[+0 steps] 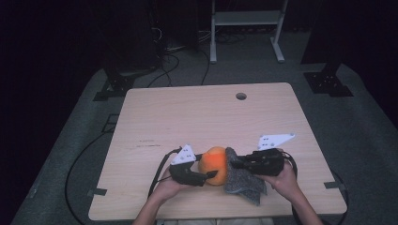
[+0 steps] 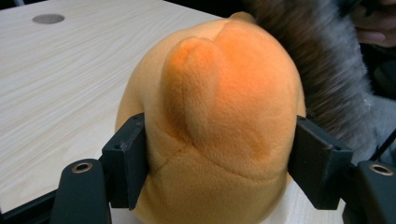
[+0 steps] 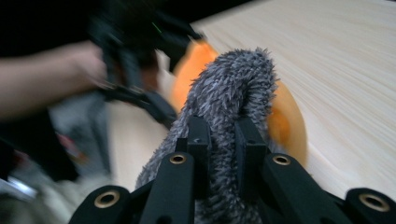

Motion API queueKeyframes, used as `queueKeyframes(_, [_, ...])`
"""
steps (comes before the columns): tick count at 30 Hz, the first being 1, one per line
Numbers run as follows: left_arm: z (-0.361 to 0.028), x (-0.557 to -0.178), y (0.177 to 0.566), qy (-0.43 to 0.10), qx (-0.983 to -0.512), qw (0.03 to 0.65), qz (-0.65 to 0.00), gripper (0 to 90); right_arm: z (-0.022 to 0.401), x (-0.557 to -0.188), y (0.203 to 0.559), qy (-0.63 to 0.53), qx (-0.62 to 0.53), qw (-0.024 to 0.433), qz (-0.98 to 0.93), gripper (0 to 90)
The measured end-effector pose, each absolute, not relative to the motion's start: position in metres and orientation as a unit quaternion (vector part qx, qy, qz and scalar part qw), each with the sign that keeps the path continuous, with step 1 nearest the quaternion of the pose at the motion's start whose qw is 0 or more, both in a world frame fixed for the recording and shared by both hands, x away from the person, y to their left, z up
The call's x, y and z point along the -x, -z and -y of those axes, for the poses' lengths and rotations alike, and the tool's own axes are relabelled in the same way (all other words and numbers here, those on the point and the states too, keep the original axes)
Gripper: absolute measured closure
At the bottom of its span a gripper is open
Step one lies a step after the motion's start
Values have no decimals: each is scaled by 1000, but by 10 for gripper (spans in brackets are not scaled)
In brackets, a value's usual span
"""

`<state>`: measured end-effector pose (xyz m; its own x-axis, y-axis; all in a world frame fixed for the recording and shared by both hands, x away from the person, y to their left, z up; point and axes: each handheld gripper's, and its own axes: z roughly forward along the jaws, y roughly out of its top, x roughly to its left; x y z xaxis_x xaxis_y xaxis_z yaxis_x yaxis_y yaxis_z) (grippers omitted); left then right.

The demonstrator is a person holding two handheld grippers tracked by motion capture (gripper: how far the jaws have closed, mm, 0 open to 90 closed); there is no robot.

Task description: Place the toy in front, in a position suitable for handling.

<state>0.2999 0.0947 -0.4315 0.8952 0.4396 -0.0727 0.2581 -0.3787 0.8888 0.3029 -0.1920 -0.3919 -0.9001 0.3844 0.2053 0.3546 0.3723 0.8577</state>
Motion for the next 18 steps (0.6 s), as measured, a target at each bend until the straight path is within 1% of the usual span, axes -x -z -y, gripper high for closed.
queueKeyframes(1, [-93,-298,431,-88,-829,511,-209,284,189,-304,396,-501,-227,20,-835,786])
queueKeyframes(4, [-96,-297,430,-66,-826,525,-197,274,198,-310,405,-509,-248,8,-824,786])
queueKeyframes(5, [-96,-297,431,-65,-824,528,-196,284,201,-311,405,-507,-256,14,-823,785])
queueKeyframes(7, [-93,-297,431,-79,-825,523,-199,303,202,-309,406,-507,-262,21,-821,786])
queueKeyframes(10, [-93,-298,432,-86,-823,522,-210,329,191,-298,400,-507,-236,38,-828,788])
queueKeyframes(12, [-96,-299,433,-81,-820,524,-217,333,181,-292,397,-507,-207,31,-836,787])
queueKeyframes(14, [-97,-298,434,-82,-820,524,-217,339,179,-293,396,-499,-204,37,-841,786])
queueKeyframes(16, [-97,-298,434,-81,-818,526,-219,340,186,-298,397,-500,-223,42,-836,787])
queueKeyframes(18, [-96,-297,434,-80,-819,526,-215,337,199,-306,399,-497,-260,59,-826,786])
